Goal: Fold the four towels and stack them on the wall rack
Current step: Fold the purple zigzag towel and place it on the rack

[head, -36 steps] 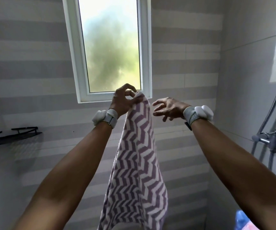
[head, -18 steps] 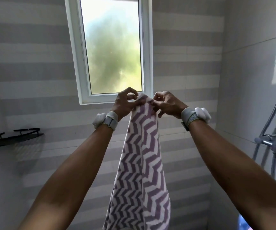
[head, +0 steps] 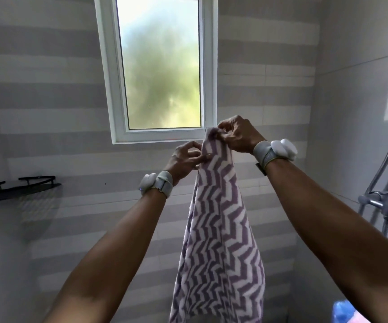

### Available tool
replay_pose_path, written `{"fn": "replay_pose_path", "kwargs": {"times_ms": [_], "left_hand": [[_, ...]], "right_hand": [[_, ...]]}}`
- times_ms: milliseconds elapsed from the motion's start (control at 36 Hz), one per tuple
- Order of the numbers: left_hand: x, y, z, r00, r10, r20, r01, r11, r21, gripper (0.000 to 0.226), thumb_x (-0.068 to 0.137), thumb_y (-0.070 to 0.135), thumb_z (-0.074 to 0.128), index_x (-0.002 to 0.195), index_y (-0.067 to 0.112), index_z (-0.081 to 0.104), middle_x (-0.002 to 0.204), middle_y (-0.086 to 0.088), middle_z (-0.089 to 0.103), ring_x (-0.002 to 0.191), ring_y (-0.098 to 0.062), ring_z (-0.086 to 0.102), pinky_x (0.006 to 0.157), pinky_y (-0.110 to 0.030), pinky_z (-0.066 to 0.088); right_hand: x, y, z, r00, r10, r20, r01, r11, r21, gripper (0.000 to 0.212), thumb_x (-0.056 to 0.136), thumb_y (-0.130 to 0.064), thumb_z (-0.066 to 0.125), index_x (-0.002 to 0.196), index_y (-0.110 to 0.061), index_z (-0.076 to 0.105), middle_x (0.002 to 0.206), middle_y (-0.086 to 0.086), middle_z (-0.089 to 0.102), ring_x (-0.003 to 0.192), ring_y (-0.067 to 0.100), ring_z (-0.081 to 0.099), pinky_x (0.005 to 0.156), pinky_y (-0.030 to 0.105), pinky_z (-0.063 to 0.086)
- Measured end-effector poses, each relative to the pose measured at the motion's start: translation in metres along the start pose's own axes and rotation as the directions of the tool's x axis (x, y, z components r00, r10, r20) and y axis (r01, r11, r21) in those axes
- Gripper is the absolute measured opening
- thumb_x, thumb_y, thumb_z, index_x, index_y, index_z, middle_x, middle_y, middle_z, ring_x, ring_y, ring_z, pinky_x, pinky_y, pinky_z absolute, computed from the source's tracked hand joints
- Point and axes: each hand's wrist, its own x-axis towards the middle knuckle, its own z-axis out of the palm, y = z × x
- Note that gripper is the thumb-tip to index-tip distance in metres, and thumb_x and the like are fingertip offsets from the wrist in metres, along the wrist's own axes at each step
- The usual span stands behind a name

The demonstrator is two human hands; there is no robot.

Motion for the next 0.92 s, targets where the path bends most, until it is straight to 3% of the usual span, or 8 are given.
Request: {"fn": "replay_pose_path", "kwargs": {"times_ms": [56,139,278,444,556,667,778,917], "left_hand": [[-0.001,-0.008,0.004,0.999,0.015,-0.032,-0.016,1.0,-0.014,0.028,0.084,0.013,0.076,0.102,0.004,0.056,0.095,-0.022,0.066,0.084,-0.027,0.061,0.078,-0.046,0.053],[-0.001,-0.012,0.014,0.986,0.085,-0.142,-0.086,0.996,-0.008,0.033,0.082,0.014,0.078,0.102,0.008,0.052,0.095,-0.015,0.067,0.08,-0.023,0.063,0.073,-0.042,0.055],[0.009,-0.009,0.028,0.96,0.215,-0.182,-0.213,0.977,0.031,0.022,0.086,0.009,0.074,0.099,0.002,0.057,0.095,-0.024,0.065,0.083,-0.02,0.063,0.073,-0.037,0.056],[0.017,-0.02,0.037,0.981,0.152,-0.117,-0.148,0.988,0.041,0.014,0.089,0.014,0.071,0.088,0.014,0.057,0.083,-0.017,0.064,0.072,-0.02,0.053,0.07,-0.036,0.05],[0.013,-0.03,0.043,0.992,0.128,-0.012,-0.124,0.978,0.165,0.02,0.09,0.022,0.07,0.1,0.006,0.065,0.095,-0.017,0.073,0.079,-0.022,0.066,0.074,-0.037,0.057],[0.006,-0.048,0.046,0.99,0.091,0.106,-0.113,0.97,0.215,0.024,0.091,0.025,0.069,0.102,0.005,0.074,0.102,-0.011,0.075,0.087,-0.013,0.066,0.09,-0.044,0.057],[0.003,-0.065,0.041,0.991,0.021,0.134,-0.058,0.958,0.282,0.02,0.091,0.018,0.068,0.101,0.002,0.075,0.091,-0.007,0.073,0.081,-0.013,0.062,0.079,-0.04,0.057],[0.001,-0.078,0.033,0.99,-0.035,0.138,-0.015,0.936,0.351,0.023,0.096,0.02,0.062,0.106,0.004,0.073,0.094,-0.002,0.071,0.084,-0.008,0.062,0.083,-0.036,0.056]], "right_hand": [[0.0,-0.003,-0.006,1.0,0.013,-0.012,-0.013,1.0,0.009,0.018,0.094,-0.023,0.061,0.09,-0.013,0.075,0.084,0.004,0.072,0.058,0.003,0.063,0.057,0.02,0.05],[0.0,-0.003,-0.011,0.999,0.054,-0.006,-0.054,0.997,0.062,0.018,0.093,-0.021,0.062,0.087,-0.007,0.072,0.074,0.006,0.071,0.042,0.007,0.06,0.041,0.021,0.046],[0.001,-0.004,-0.019,0.997,0.072,0.026,-0.074,0.994,0.079,0.017,0.091,-0.016,0.059,0.083,-0.005,0.069,0.07,0.009,0.069,0.047,0.013,0.064,0.044,0.025,0.05],[0.0,-0.005,-0.03,0.996,0.086,0.011,-0.086,0.994,0.069,0.018,0.092,-0.011,0.055,0.088,-0.001,0.069,0.08,0.018,0.072,0.063,0.028,0.073,0.056,0.038,0.061],[0.0,0.0,-0.038,0.993,0.122,0.001,-0.121,0.989,0.087,0.017,0.094,-0.012,0.056,0.091,-0.006,0.071,0.077,0.015,0.075,0.062,0.023,0.074,0.061,0.036,0.063],[0.005,0.007,-0.041,0.971,0.135,-0.196,-0.149,0.987,-0.059,0.017,0.089,-0.015,0.056,0.086,-0.013,0.073,0.075,0.007,0.074,0.07,0.02,0.073,0.063,0.021,0.055],[0.01,0.018,-0.041,0.841,0.109,-0.531,-0.189,0.977,-0.098,0.021,0.084,-0.017,0.051,0.09,-0.011,0.071,0.086,0.018,0.073,0.083,0.037,0.067,0.071,0.032,0.049],[0.015,0.02,-0.047,0.883,0.166,-0.439,-0.226,0.97,-0.087,0.016,0.088,-0.014,0.046,0.087,-0.011,0.062,0.09,0.015,0.067,0.085,0.031,0.061,0.069,0.027,0.04]]}}
